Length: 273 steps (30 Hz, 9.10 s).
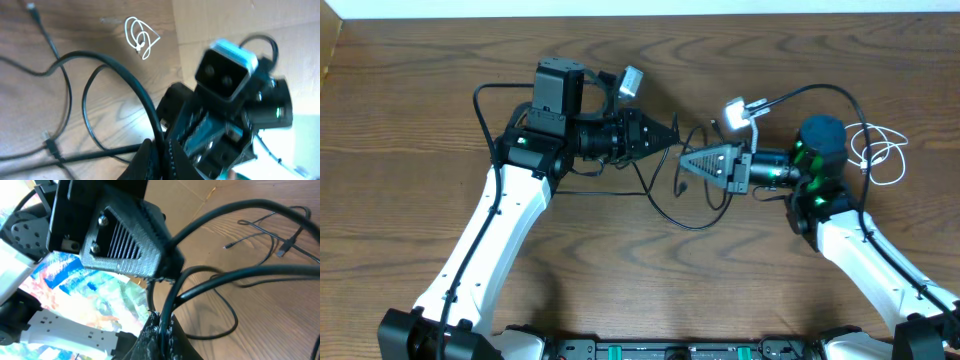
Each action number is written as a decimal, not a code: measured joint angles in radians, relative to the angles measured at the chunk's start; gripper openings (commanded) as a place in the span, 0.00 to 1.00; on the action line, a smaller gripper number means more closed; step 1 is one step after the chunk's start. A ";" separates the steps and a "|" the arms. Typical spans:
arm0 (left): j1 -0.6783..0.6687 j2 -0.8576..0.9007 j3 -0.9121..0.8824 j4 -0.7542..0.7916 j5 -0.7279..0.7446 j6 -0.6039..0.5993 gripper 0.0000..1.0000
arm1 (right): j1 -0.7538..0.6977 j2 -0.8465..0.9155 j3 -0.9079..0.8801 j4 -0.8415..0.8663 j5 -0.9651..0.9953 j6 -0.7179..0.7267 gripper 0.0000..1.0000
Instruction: Untangle cables
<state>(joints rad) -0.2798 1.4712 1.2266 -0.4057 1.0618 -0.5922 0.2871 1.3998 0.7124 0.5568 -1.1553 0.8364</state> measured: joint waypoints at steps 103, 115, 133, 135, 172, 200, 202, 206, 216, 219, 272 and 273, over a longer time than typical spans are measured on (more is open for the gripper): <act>0.112 -0.008 -0.343 -0.137 -0.695 -0.380 0.54 | -0.108 0.001 -0.003 -0.046 0.026 -0.026 0.01; 0.150 -0.008 -0.343 -0.080 -0.565 -0.396 0.54 | -0.108 0.001 -0.003 -0.082 0.026 -0.042 0.01; 0.111 0.087 -0.343 -0.053 -0.694 -0.472 0.08 | -0.108 0.001 -0.003 -0.082 0.020 -0.050 0.01; 0.111 0.092 -0.345 -0.032 -0.697 -0.462 0.08 | -0.108 0.001 -0.003 -0.082 0.018 -0.059 0.01; 0.015 -0.452 -0.327 0.183 -0.317 -0.256 0.08 | 0.092 0.001 -0.003 0.062 -0.011 -0.079 0.01; -0.101 -0.216 -0.327 0.402 -0.318 -0.549 0.08 | 0.120 0.013 -0.004 0.089 -0.001 -0.084 0.34; -0.112 -0.216 -0.327 0.413 -0.332 -0.556 0.08 | 0.120 0.013 -0.004 0.089 -0.008 -0.083 0.34; -0.138 -0.216 -0.326 0.438 -0.346 -0.560 0.08 | 0.121 0.013 -0.004 0.086 -0.020 -0.081 0.32; -0.180 -0.216 -0.315 0.447 -0.359 -0.563 0.08 | 0.121 0.013 -0.009 0.084 -0.021 -0.068 0.27; -0.183 -0.216 -0.315 0.450 -0.361 -0.563 0.08 | 0.121 0.013 -0.011 0.084 -0.032 -0.064 0.13; -0.090 -0.214 -0.304 0.530 -0.150 -0.548 0.08 | 0.029 0.020 -0.015 0.095 -0.095 -0.055 0.50; -0.107 -0.214 -0.304 0.530 -0.150 -0.557 0.08 | 0.031 0.020 -0.015 0.097 -0.091 -0.056 0.51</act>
<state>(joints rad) -0.3866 1.2572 0.9230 0.1242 0.9115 -1.1488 0.3180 1.4197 0.6975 0.6533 -1.2465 0.7803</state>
